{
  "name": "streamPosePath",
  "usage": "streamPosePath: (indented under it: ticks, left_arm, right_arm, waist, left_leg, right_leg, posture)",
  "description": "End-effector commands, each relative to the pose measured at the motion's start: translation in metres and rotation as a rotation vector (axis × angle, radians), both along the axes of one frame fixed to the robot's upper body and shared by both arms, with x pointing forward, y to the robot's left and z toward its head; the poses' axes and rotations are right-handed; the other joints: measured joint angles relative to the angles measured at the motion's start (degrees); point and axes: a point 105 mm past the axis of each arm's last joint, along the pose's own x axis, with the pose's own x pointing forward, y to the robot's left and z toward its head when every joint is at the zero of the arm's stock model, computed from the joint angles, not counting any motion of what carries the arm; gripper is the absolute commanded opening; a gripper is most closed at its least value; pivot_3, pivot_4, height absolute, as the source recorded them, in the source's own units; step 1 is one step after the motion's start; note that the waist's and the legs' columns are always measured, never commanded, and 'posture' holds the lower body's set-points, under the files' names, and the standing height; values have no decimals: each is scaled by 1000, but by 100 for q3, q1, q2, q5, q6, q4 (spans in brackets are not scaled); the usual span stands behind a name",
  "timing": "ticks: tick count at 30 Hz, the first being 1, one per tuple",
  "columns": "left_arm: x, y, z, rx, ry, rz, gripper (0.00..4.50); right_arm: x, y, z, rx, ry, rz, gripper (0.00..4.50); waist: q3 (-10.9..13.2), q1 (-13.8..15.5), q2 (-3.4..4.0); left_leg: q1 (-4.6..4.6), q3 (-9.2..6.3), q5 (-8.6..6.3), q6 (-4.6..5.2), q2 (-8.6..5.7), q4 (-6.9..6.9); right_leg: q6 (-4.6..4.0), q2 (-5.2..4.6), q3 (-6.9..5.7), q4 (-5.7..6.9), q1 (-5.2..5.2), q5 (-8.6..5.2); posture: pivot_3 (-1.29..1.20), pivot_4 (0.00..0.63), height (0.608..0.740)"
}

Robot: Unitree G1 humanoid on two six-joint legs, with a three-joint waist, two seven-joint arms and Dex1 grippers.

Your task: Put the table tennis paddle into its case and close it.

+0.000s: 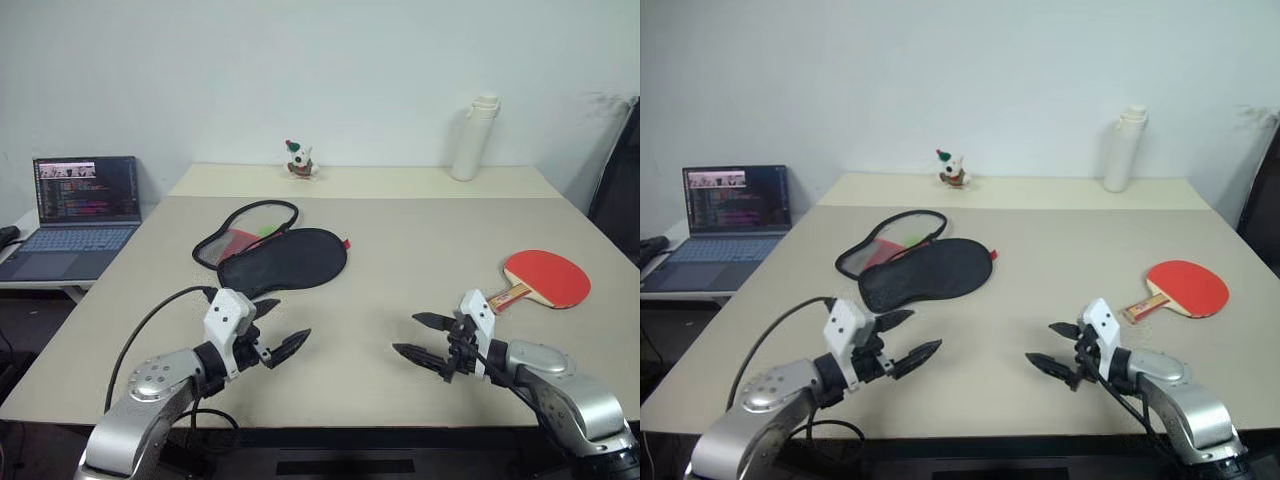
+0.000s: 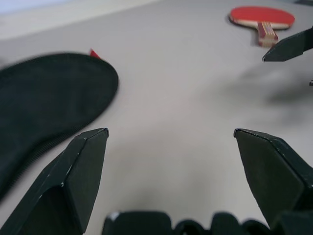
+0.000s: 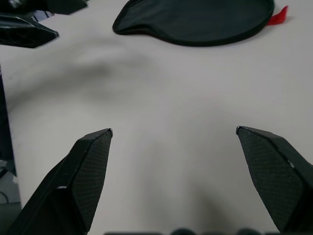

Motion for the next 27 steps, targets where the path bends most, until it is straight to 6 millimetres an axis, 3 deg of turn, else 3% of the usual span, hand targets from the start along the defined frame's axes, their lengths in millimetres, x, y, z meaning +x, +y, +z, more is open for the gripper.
streamPosePath:
  ticks: [1, 5, 12, 18, 20, 27]
  left_arm:
    - [5, -5, 9, -29, -30, -26, 4500]
    - [12, -2, 8, -45, -25, -46, 4500]
    - [28, 3, 20, -45, -50, -98, 4500]
    - [46, 47, 23, 68, -55, -50, 4500]
    - [47, 54, 23, 83, -48, -54, 4500]
    - [80, 78, 18, 174, -55, 3, 4500]
  right_arm:
    - [-4, -1, 12, -20, -39, 15, 4453]
    - [-2, -6, 17, -45, -59, -11, 4453]
    - [-6, -6, 55, -14, -116, -4, 4453]
    - [-6, 9, 73, 28, -147, 48, 4453]
    - [-7, 15, 76, 36, -150, 60, 4453]
    - [0, 17, 94, 54, -187, 85, 4453]
  waist:
    - [0, 0, 0]
    - [-1, -2, -2]
    - [-1, -3, -3]
    - [-1, -7, -2]
    - [-1, -7, -2]
    - [-1, 18, -6]
  left_leg:
    - [1, 1, 0, 0, 0, 1]
    - [11, 1, 1, 0, 0, 8]
    - [3, 2, 0, 0, -1, 4]
    - [7, -1, 1, 0, 2, 4]
    - [5, 1, 1, 0, 3, 2]
    - [-4, 0, 1, 0, -3, 5]
  right_leg:
    - [0, 0, 0, 1, 0, 0]
    - [2, 0, -2, 4, 10, 2]
    - [3, 1, -1, -1, 5, 2]
    - [2, 7, -4, 3, 3, 1]
    - [2, 7, -3, 0, 2, 1]
    - [4, -1, -6, -2, -1, 3]
  posture:
    - [0, 150, 740]
    - [0, 150, 740]
    - [0, 150, 740]
    - [0, 150, 740]
    - [0, 150, 740]
    - [0, 150, 740]
